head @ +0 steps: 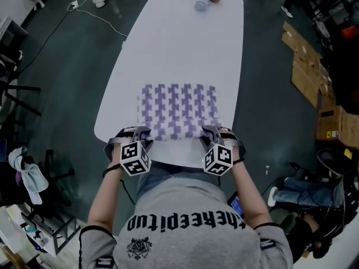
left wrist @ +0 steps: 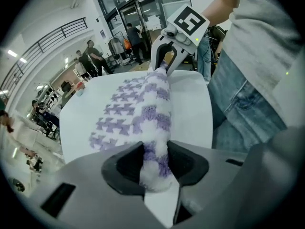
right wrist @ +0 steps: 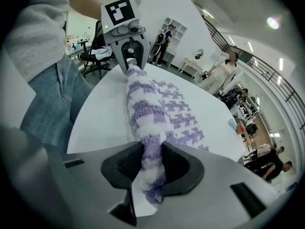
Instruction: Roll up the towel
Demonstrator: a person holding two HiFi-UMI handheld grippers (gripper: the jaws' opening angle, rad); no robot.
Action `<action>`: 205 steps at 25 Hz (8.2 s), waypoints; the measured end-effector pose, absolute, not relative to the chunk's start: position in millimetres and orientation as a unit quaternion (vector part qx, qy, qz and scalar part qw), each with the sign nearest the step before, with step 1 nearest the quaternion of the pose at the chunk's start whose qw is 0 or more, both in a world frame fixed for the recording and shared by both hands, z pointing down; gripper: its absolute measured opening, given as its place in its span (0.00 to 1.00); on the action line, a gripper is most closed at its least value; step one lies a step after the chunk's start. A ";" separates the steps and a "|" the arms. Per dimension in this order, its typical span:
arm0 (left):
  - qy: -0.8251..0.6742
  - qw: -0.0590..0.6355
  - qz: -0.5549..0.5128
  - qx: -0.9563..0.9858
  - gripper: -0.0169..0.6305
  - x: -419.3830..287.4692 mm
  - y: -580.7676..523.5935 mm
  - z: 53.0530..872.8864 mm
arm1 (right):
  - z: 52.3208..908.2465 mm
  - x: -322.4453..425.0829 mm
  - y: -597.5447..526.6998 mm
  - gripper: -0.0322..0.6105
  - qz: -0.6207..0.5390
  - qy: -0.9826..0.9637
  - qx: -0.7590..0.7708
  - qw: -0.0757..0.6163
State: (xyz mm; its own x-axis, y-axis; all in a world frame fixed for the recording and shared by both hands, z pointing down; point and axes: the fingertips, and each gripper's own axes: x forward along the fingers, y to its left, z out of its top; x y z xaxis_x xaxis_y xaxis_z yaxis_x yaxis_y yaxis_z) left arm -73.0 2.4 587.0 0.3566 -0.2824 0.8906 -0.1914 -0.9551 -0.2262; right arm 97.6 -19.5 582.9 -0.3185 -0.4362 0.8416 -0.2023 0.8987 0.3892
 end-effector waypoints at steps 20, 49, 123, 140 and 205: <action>0.070 -0.084 -0.487 -0.867 0.26 -77.6 11.7 574.4 | 564.0 95.2 -8.6 0.23 0.021 -0.841 0.172 0.513; 0.061 -0.097 -0.502 -0.857 0.26 -79.7 -61.3 596.4 | 581.7 94.4 -71.1 0.24 0.033 -0.826 0.173 0.536; 0.088 -0.061 -0.512 -0.852 0.25 -68.8 -102.7 588.6 | 573.5 96.7 -110.8 0.29 -0.002 -0.820 0.206 0.535; 0.172 0.087 -0.509 -0.839 0.41 -64.3 -41.6 569.5 | 565.6 96.2 -57.9 0.41 -0.109 -0.803 0.239 0.535; 0.173 -0.078 -0.431 -0.882 0.32 -76.8 -169.1 570.3 | 543.5 105.5 -168.0 0.26 0.081 -0.836 0.346 0.418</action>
